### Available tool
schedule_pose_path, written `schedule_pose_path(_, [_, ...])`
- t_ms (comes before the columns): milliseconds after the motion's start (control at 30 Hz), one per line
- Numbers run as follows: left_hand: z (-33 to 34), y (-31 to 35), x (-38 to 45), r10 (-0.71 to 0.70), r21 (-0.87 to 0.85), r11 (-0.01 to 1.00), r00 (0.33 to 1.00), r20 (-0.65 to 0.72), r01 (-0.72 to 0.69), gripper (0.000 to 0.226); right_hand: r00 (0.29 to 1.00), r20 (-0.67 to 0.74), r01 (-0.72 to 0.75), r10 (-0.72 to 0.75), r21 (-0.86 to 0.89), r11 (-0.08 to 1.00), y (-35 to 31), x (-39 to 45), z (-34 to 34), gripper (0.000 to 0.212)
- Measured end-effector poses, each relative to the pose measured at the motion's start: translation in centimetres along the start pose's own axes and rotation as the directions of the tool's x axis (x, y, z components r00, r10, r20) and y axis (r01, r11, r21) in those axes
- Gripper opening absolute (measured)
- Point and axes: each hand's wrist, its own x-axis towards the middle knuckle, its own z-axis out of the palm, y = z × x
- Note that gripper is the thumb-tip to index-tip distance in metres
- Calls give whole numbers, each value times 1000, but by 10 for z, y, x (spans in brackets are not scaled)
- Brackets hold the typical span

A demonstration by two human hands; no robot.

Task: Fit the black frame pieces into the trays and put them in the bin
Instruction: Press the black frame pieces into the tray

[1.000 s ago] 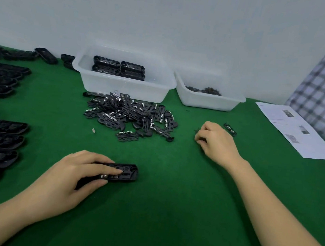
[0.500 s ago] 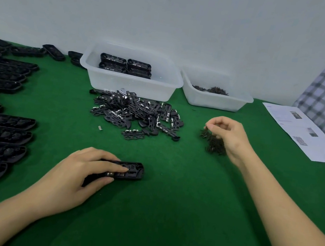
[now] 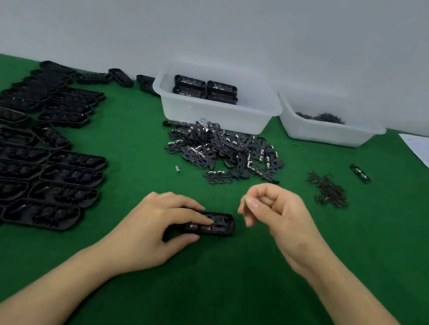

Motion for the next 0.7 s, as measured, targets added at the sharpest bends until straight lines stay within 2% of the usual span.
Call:
schedule_pose_path(33, [-1,1,0,-10,4,1000,999,-36,10,28,1000,21,-14,13,28,1000,1,-1,7,12])
schedule_pose_path(100, [-3,7,2,-40,-47,998,980,-194,32,25,998,54,-31,27,82,996,0,-3,19,9])
schedule_pose_path(167, [-4,16,5,-81,-152,988,930,-358,28,18,997,75,-36,27,131,991,0,-5,30,5])
schedule_pose_path(233, [-4,25,5,-113,-223,975,895,-432,15,12,998,61,-19,10,160,987,0,-4,39,4])
schedule_pose_path(367, [-4,29,2,-156,-315,949,889,-431,14,10,1000,3,-19,19,187,982,4,-2,47,7])
schedule_pose_path(467, [-4,31,2,-128,-289,957,907,-402,7,13,999,-26,-38,47,276,961,7,-1,47,6])
schedule_pose_path(567, [-3,34,3,-178,-307,951,885,-430,42,10,998,6,-54,56,341,938,9,0,46,5])
schedule_pose_path(700, [-3,34,3,-255,-374,924,855,-452,79,6,996,73,-71,45,396,916,5,-1,44,19])
